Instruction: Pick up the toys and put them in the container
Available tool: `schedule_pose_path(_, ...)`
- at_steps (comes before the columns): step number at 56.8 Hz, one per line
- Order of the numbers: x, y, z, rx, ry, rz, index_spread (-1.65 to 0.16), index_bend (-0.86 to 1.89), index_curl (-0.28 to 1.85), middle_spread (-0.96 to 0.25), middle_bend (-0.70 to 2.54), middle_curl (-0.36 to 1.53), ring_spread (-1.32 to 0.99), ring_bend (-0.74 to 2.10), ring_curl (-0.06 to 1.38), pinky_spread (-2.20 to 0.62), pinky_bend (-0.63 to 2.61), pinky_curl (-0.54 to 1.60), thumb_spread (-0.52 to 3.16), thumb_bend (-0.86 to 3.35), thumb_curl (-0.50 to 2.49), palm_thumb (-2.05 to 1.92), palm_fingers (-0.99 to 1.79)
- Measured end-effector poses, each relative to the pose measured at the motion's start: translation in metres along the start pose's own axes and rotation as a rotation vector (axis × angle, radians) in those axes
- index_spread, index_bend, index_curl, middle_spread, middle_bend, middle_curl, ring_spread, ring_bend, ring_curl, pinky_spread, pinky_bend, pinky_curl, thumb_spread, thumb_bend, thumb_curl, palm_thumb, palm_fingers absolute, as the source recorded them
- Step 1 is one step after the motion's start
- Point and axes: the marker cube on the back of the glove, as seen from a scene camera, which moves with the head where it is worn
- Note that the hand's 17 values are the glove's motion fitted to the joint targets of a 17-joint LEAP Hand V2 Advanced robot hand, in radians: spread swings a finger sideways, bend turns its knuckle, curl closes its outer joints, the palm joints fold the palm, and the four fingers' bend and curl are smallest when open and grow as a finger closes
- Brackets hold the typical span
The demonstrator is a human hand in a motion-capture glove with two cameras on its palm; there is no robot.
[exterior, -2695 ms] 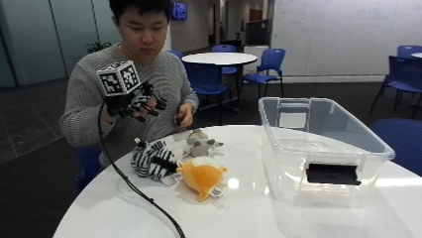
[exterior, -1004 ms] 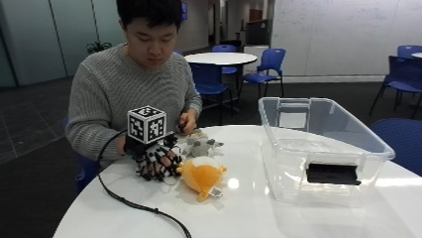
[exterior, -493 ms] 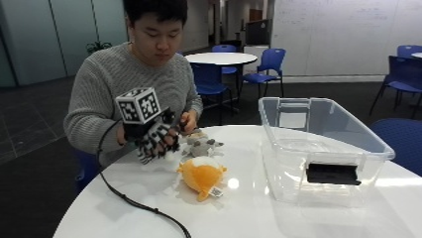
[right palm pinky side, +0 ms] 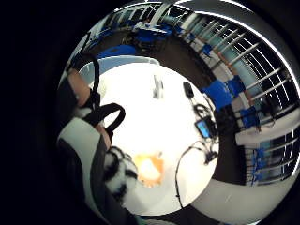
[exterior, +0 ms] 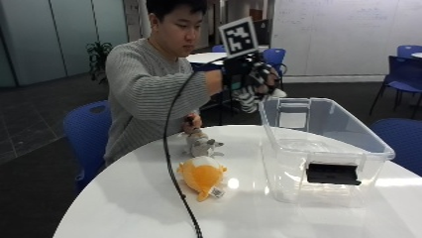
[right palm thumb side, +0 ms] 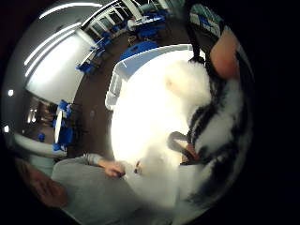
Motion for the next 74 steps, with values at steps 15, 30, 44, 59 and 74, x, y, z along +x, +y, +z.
schedule_pose_path(15,-0.103,-0.143,0.071,-0.139,-0.191,0.153,-0.44,0.3,0.75,-0.32,0.47,0.65,-0.44,0.95,0.49,-0.41,1.08,0.42,0.54,0.09,1.11,0.65,0.79)
schedule_pose_path(30,-0.105,-0.133,0.089,-0.334,-0.267,0.073,-0.41,-0.06,0.6,-0.28,0.17,0.6,-0.37,0.93,0.52,-0.31,1.41,0.51,0.92,-0.07,0.97,0.34,-0.05)
schedule_pose_path(44,-0.068,-0.055,0.044,-0.258,-0.325,0.103,-0.36,0.06,0.35,-0.19,0.15,0.48,-0.23,0.76,0.4,-0.09,1.46,0.45,1.2,-0.03,0.67,0.1,-0.16)
schedule_pose_path(59,0.004,0.12,0.029,-0.224,-0.239,0.049,-0.36,0.14,0.29,-0.17,0.16,0.41,-0.18,0.72,0.38,-0.02,1.35,0.38,1.29,-0.02,0.51,0.06,-0.11)
schedule_pose_path(74,0.034,0.187,0.085,-0.343,-0.245,0.312,-0.38,0.16,0.3,-0.17,0.17,0.38,-0.17,0.66,0.34,0.0,1.23,0.34,1.32,-0.01,0.43,0.07,-0.04)
